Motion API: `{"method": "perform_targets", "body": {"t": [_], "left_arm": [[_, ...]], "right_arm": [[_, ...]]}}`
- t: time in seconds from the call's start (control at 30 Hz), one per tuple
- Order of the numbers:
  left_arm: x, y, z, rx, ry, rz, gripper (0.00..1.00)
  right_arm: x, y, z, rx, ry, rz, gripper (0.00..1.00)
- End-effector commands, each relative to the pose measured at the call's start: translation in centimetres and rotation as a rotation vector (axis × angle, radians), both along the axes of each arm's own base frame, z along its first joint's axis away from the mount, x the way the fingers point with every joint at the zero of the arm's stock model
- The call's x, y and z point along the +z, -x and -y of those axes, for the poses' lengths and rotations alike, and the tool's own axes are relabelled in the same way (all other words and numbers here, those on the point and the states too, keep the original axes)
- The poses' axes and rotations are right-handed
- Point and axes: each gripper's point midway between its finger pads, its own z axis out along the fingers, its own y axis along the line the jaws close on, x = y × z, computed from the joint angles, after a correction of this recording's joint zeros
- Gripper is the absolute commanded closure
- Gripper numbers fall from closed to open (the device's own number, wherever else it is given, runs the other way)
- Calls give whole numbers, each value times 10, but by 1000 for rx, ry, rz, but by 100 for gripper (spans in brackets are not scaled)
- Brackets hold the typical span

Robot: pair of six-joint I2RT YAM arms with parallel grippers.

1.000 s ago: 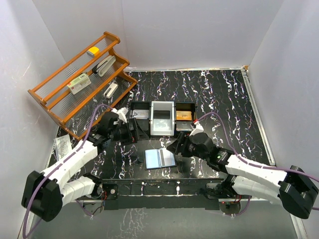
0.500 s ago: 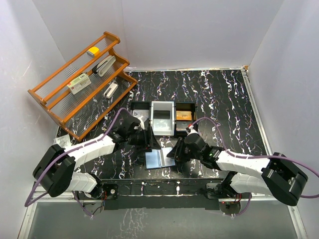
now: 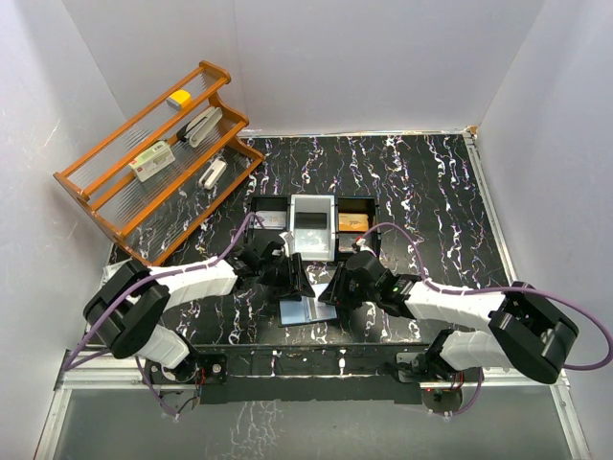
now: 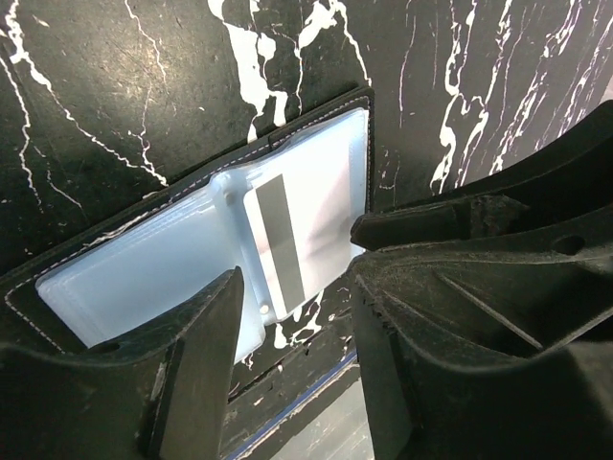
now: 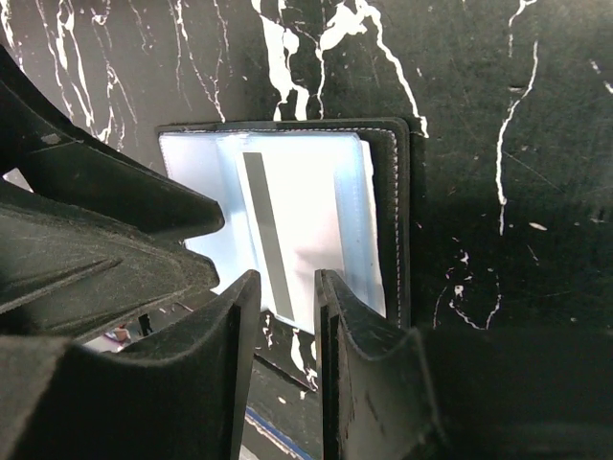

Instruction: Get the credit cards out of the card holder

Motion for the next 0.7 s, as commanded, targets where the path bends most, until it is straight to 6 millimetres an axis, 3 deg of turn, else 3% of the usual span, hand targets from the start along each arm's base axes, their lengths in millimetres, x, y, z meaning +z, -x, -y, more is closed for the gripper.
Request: {"method": "perform_targets", "body": {"t": [0.0, 0.5, 0.67], "left_arm": [[4, -1, 11, -10, 28, 12, 54], [-22, 12, 5, -12, 2, -20, 68], [-16, 10, 9, 28, 59, -15, 71]], "right_arm": [[10, -13, -4, -27, 6, 35, 72], [-17, -9, 9, -14, 144, -32, 71], [-26, -6, 13, -13, 190, -63, 72]]}}
